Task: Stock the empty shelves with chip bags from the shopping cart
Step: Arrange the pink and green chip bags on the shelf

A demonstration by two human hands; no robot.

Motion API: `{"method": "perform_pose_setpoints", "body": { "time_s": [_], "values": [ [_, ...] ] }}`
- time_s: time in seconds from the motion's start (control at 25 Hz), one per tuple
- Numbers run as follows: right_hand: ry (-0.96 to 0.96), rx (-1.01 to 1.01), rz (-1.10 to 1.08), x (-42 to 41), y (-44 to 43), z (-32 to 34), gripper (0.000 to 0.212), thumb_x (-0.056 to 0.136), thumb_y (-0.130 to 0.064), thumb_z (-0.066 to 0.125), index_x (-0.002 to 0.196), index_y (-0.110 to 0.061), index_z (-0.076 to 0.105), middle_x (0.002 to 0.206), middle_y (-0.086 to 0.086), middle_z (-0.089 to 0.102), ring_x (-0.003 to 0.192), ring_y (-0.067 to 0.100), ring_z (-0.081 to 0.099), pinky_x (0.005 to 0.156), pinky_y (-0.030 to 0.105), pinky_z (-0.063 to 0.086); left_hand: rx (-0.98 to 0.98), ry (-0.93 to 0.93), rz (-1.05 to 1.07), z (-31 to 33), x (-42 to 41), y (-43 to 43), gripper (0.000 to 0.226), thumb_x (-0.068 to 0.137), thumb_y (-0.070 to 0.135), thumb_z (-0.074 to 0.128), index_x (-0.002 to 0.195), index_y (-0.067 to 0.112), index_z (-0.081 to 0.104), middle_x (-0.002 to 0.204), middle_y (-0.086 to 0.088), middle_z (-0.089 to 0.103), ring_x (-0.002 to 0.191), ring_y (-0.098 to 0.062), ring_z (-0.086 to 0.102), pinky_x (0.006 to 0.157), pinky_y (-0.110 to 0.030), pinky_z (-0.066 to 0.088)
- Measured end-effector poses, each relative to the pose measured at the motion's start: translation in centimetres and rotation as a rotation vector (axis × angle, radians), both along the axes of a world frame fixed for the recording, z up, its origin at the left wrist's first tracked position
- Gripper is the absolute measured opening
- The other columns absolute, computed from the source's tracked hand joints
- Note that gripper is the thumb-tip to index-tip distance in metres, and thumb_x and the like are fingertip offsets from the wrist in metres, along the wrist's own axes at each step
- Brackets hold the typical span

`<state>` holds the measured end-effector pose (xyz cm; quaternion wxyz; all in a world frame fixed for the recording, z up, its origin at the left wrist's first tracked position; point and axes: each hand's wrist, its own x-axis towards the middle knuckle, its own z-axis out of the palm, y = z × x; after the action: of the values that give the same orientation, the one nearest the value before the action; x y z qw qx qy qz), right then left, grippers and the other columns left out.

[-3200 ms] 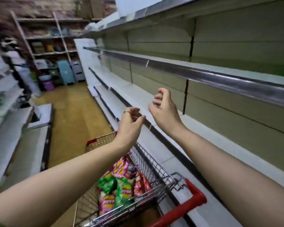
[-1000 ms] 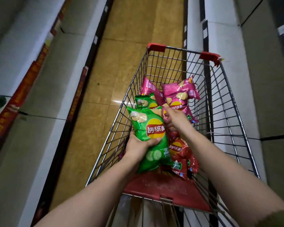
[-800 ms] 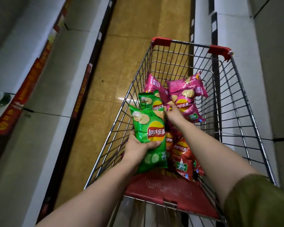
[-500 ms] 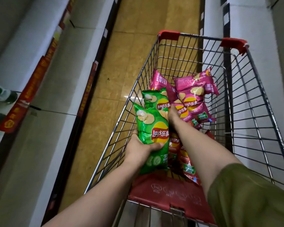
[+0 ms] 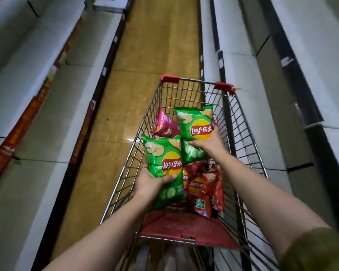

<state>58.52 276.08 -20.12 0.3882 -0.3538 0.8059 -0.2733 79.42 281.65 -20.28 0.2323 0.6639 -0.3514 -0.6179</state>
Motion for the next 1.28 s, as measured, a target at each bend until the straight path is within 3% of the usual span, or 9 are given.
{"method": "perform_pose_setpoints", "body": {
  "time_s": [0.08, 0.16, 0.36, 0.48, 0.64, 0.88, 1.0, 1.2, 1.28],
  "values": [
    [0.045, -0.02, 0.006, -0.7, 1.4, 3.9, 0.106, 0.059, -0.025, 0.088, 0.141, -0.01, 0.021, 0.13, 0.011, 0.05, 0.12, 0.029, 0.05, 0.104, 0.041, 0.04, -0.05, 0.042, -0.025, 2.0, -0.4, 0.1, 0.061, 0.049, 0.015, 0.092, 0.098, 0.02, 0.057, 0.099, -0.006, 0.072, 0.088, -0.023, 0.069, 0.086, -0.04, 0.055],
    [0.113, -0.074, 0.013, -0.7, 3.1, 7.7, 0.102, 0.059, -0.026, 0.088, 0.138, -0.011, 0.025, 0.128, 0.01, 0.052, 0.118, 0.027, 0.051, 0.098, 0.035, 0.042, -0.102, 0.09, -0.044, 4.1, -0.6, 0.1, 0.057, 0.056, 0.009, 0.089, 0.102, 0.017, 0.058, 0.099, -0.007, 0.071, 0.088, -0.023, 0.069, 0.084, -0.036, 0.055],
    [0.222, -0.192, 0.01, 0.7, 7.5, 16.6, 0.094, 0.059, -0.034, 0.087, 0.133, -0.013, 0.032, 0.12, 0.004, 0.055, 0.109, 0.021, 0.054, 0.088, 0.028, 0.042, -0.187, 0.22, -0.112, 10.0, -0.5, -0.5, 0.076, 0.054, 0.013, 0.09, 0.119, 0.013, 0.051, 0.102, -0.006, 0.071, 0.089, -0.024, 0.07, 0.087, -0.045, 0.055],
    [0.231, -0.289, -0.019, 2.0, 10.3, 21.9, 0.089, 0.056, -0.039, 0.087, 0.128, -0.016, 0.038, 0.111, -0.001, 0.056, 0.105, 0.019, 0.057, 0.089, 0.032, 0.047, -0.228, 0.321, -0.16, 13.8, -0.7, 0.0, 0.068, 0.059, 0.011, 0.087, 0.117, 0.012, 0.051, 0.102, -0.006, 0.07, 0.089, -0.024, 0.069, 0.086, -0.042, 0.055],
    [0.343, -0.351, -0.077, 3.7, 14.8, 28.1, 0.082, 0.059, -0.042, 0.085, 0.124, -0.018, 0.041, 0.111, -0.002, 0.059, 0.097, 0.016, 0.057, 0.08, 0.026, 0.045, -0.265, 0.447, -0.228, 18.4, -1.4, 1.5, 0.056, 0.062, 0.011, 0.084, 0.112, 0.008, 0.059, 0.101, -0.011, 0.071, 0.087, -0.024, 0.069, 0.08, -0.037, 0.056],
    [0.456, -0.521, -0.266, 4.4, 22.5, 36.5, 0.067, 0.071, -0.051, 0.073, 0.117, -0.02, 0.037, 0.105, -0.006, 0.052, 0.092, 0.013, 0.053, 0.078, 0.026, 0.043, -0.384, 0.693, -0.425, 27.8, -4.9, 4.0, 0.074, 0.049, 0.022, 0.08, 0.117, 0.008, 0.055, 0.104, -0.012, 0.07, 0.091, -0.027, 0.068, 0.074, -0.036, 0.055],
    [0.441, -0.6, -0.355, 4.3, 27.3, 40.3, 0.059, 0.074, -0.056, 0.066, 0.113, -0.023, 0.034, 0.114, -0.001, 0.054, 0.097, 0.013, 0.056, 0.083, 0.031, 0.047, -0.448, 0.779, -0.537, 32.5, -7.4, 7.3, 0.069, 0.057, 0.017, 0.08, 0.119, 0.008, 0.054, 0.105, -0.011, 0.07, 0.093, -0.027, 0.068, 0.075, -0.036, 0.054],
    [0.506, -0.617, -0.514, 4.4, 36.5, 45.5, 0.05, 0.08, -0.05, 0.061, 0.112, -0.023, 0.034, 0.119, 0.001, 0.053, 0.107, 0.016, 0.053, 0.093, 0.031, 0.043, -0.547, 0.857, -0.802, 39.3, -9.9, 14.2, 0.047, 0.062, 0.003, 0.081, 0.105, 0.004, 0.063, 0.094, -0.017, 0.073, 0.081, -0.031, 0.071, 0.068, -0.035, 0.059],
    [0.551, -0.61, -0.603, 4.3, 40.5, 47.1, 0.053, 0.078, -0.054, 0.062, 0.111, -0.021, 0.038, 0.115, 0.002, 0.057, 0.105, 0.019, 0.056, 0.093, 0.035, 0.046, -0.537, 0.881, -0.923, 41.5, -10.6, 16.9, 0.053, 0.056, 0.005, 0.084, 0.105, 0.003, 0.062, 0.094, -0.018, 0.073, 0.081, -0.033, 0.071, 0.066, -0.035, 0.06]
  ]
}}
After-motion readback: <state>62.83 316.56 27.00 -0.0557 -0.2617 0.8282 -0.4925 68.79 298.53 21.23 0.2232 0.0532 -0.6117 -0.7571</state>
